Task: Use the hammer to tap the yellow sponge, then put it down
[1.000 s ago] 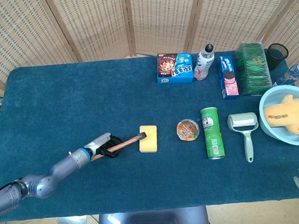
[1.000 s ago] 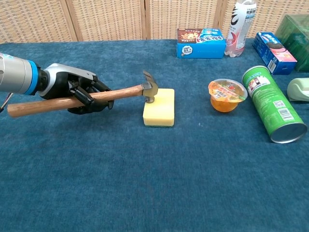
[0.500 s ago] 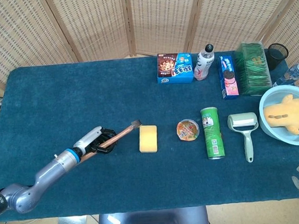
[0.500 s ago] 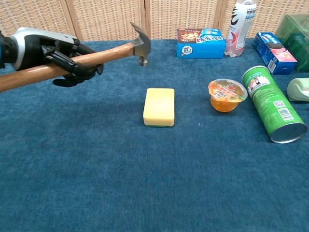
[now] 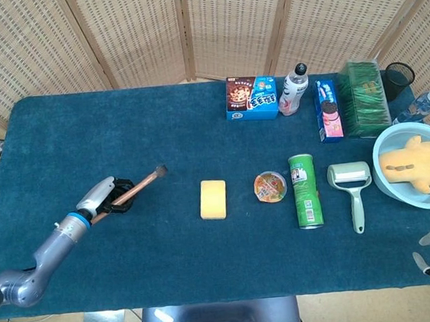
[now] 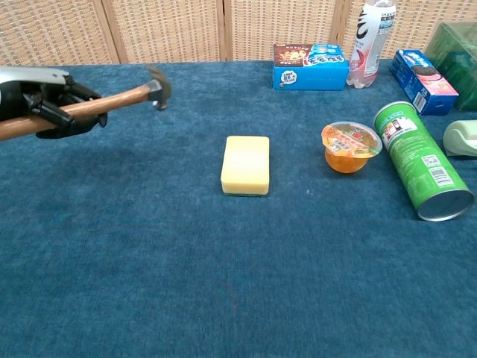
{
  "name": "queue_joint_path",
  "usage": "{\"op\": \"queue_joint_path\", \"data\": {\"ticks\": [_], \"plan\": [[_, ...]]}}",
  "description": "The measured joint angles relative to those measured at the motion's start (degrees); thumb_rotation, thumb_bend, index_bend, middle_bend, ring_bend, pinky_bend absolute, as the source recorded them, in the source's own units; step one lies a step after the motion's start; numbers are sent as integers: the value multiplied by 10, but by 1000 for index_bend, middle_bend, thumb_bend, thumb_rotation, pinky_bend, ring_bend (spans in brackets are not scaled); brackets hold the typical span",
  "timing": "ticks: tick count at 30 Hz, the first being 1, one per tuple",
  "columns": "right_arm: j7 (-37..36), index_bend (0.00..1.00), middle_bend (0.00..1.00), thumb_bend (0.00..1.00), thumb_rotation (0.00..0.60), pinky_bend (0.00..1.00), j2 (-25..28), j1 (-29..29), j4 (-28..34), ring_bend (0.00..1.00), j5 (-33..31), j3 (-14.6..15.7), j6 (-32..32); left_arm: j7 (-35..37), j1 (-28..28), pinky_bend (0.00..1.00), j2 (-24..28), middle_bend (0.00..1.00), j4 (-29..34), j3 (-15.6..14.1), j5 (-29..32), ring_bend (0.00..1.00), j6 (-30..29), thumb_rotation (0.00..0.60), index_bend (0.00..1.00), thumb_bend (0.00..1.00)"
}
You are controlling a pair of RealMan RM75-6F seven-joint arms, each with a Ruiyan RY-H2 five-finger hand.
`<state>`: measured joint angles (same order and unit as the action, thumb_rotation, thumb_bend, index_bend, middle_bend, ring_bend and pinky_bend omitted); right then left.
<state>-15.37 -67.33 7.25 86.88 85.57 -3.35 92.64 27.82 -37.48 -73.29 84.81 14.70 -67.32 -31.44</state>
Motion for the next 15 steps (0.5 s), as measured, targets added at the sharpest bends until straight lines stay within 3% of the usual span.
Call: {"op": "queue_joint_path", "data": {"ticks": [8,11,15], "plan": [[0,530,527,288,600,377,-1,-1,-1,442,-2,0,-1,-69,3,685,-52,744,-48,-34,14,656,-43,600,590,467],[-1,530,527,288,600,377,-1,-1,-1,442,-2,0,-1,-85,3,516,-70,619,-54,-39,10,455,-63,600,532,376],[-5,530,527,288,600,377,1,0,-3,443,-4,-1,0,-108,4,233,-89,315,-62,-46,-13,125,-94,600,252,269]]}}
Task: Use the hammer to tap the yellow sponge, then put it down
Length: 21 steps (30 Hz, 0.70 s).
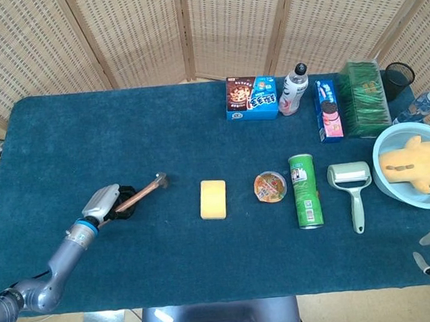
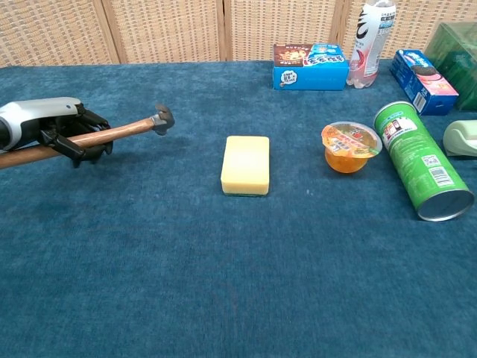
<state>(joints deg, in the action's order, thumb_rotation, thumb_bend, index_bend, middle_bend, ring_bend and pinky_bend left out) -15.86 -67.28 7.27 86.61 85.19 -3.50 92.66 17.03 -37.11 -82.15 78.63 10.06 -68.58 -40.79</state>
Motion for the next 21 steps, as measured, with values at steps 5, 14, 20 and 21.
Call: {"op": "queue_joint_path", "data": {"ticks": [5,14,20,21], "plan": [[-10,530,527,288,600,377,0,-1,-8,443,-2,-2,-1,-51,7,137,-9,189,-4,-10,-15,13,-41,600,109,214],[-11,530,527,288,600,376,2,-13,-12,443,7,-5,-9,-157,67,129,4,167,58,-29,-25,0,-190,600,104,207],[-4,530,527,287,600,376,8,-28,-6,442,25,-5,-17,-177,127,134,52,168,130,-50,-36,24,-276,600,103,207],[-2,530,527,288,600,376,8,-30,-5,442,27,-5,-19,-180,141,137,63,168,144,-55,-40,33,-295,600,104,207]]}}
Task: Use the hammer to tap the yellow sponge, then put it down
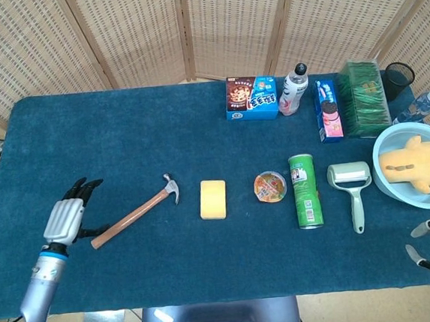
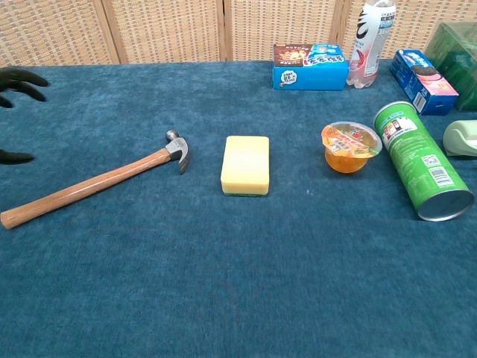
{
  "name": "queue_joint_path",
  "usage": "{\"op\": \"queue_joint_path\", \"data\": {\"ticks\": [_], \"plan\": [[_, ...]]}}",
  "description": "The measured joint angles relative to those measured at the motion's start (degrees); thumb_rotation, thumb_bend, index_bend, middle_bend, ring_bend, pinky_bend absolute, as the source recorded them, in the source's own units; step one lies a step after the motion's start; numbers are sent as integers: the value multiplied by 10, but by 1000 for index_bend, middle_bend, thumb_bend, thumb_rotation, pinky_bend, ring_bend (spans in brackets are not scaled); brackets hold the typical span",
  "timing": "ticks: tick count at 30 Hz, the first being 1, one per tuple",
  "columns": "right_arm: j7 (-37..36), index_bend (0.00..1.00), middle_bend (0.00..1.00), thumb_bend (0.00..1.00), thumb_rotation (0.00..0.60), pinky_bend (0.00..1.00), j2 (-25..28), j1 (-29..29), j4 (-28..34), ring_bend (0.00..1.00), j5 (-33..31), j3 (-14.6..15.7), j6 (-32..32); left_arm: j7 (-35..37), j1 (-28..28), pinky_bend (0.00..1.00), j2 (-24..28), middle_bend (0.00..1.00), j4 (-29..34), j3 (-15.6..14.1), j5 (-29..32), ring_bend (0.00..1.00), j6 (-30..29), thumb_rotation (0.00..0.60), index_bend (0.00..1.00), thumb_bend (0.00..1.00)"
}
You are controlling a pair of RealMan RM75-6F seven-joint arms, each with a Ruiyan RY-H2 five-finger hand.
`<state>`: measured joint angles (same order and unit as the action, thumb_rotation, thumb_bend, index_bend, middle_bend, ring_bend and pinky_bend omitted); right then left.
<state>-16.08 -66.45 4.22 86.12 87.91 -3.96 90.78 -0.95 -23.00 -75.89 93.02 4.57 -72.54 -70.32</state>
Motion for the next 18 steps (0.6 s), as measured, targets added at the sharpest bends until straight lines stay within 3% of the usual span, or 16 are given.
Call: {"op": "queue_joint_path", "data": {"ticks": [10,14,18], "plan": [[29,530,528,288,600,376,1,-33,19,442,37,9,-25,-20,134,162,77,221,94,-68,-52,91,-157,600,174,206],[40,531,530,288,600,375,3,-39,31,442,44,11,-28,-25,170,162,101,225,117,-85,-68,99,-191,600,184,207],[52,530,530,288,600,375,6,-46,41,442,41,13,-38,-26,182,163,108,226,124,-84,-77,102,-198,600,189,206]]}}
